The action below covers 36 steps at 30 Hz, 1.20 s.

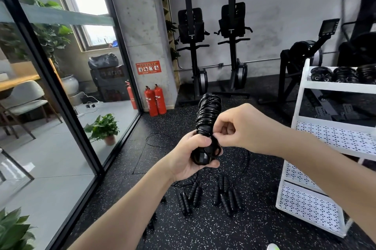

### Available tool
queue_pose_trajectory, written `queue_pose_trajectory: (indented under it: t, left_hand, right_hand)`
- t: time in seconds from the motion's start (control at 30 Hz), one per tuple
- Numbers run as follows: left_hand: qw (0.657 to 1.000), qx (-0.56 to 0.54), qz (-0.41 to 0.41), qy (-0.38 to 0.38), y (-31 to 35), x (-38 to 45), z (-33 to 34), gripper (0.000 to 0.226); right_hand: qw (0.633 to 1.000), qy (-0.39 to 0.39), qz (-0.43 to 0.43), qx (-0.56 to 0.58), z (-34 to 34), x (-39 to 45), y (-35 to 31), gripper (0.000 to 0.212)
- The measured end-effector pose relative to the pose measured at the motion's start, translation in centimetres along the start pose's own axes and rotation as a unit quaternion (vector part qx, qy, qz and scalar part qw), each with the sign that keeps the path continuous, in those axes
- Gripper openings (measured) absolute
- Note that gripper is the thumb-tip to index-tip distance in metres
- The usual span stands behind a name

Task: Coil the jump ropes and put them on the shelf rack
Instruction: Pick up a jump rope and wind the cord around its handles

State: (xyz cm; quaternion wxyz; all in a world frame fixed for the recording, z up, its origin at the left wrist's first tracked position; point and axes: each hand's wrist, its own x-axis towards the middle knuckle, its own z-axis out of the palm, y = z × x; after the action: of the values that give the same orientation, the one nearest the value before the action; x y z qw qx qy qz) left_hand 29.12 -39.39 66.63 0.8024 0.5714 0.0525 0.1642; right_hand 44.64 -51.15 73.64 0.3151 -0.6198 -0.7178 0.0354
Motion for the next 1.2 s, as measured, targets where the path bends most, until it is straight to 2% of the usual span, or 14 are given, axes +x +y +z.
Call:
queue_pose_trajectory:
  t: [0.1, 0.17, 0.33, 0.5, 0.6, 0.7, 0.83, 1.0, 1.1, 1.2]
  left_hand:
    - [1.0, -0.002, 0.005, -0.015, 0.1, 0.3, 0.5, 0.052]
    - [1.0, -0.006, -0.002, 0.002, 0.3, 0.5, 1.3, 0.055]
    - [0.999, -0.018, -0.005, 0.029, -0.2, 0.7, 1.9, 0.044]
    - [0.998, -0.068, 0.005, 0.006, -1.0, 0.3, 2.0, 0.057]
    - [0.992, -0.123, 0.007, -0.019, -0.8, -0.4, 1.8, 0.065]
    - [0.993, -0.113, 0.006, -0.016, -0.9, -0.5, 1.4, 0.064]
    - [0.996, -0.081, -0.007, 0.023, -1.0, 0.1, 1.3, 0.056]
    - [0.994, -0.073, -0.003, 0.075, -1.0, 1.8, 1.4, 0.047]
    - [0.994, -0.031, 0.008, 0.104, -1.2, 3.2, 1.5, 0.052]
    - [0.992, 0.023, 0.03, 0.122, -1.6, 5.1, 1.9, 0.068]
  right_hand:
    - [1.0, 0.015, -0.006, 0.02, 0.2, -0.4, 0.0, 0.01]
    - [0.999, 0.042, -0.021, 0.013, 0.4, -0.7, -0.1, 0.012]
    - [0.995, 0.101, -0.02, -0.015, 0.9, -1.0, 0.2, 0.014]
    - [0.986, 0.163, 0.024, 0.007, 1.2, -1.2, 0.3, 0.011]
    - [0.971, 0.21, 0.075, 0.084, 0.7, -1.3, 1.0, 0.009]
    - [0.967, 0.194, 0.077, 0.144, 0.7, -1.3, 1.2, 0.014]
    - [0.978, 0.16, 0.042, 0.124, 1.2, -0.8, 1.4, 0.016]
    - [0.975, 0.166, 0.045, 0.142, 1.7, -0.7, 3.1, 0.013]
    - [0.971, 0.183, 0.041, 0.145, 2.2, -1.2, 4.4, 0.024]
    - [0.959, 0.221, 0.062, 0.168, 2.2, -1.9, 5.7, 0.027]
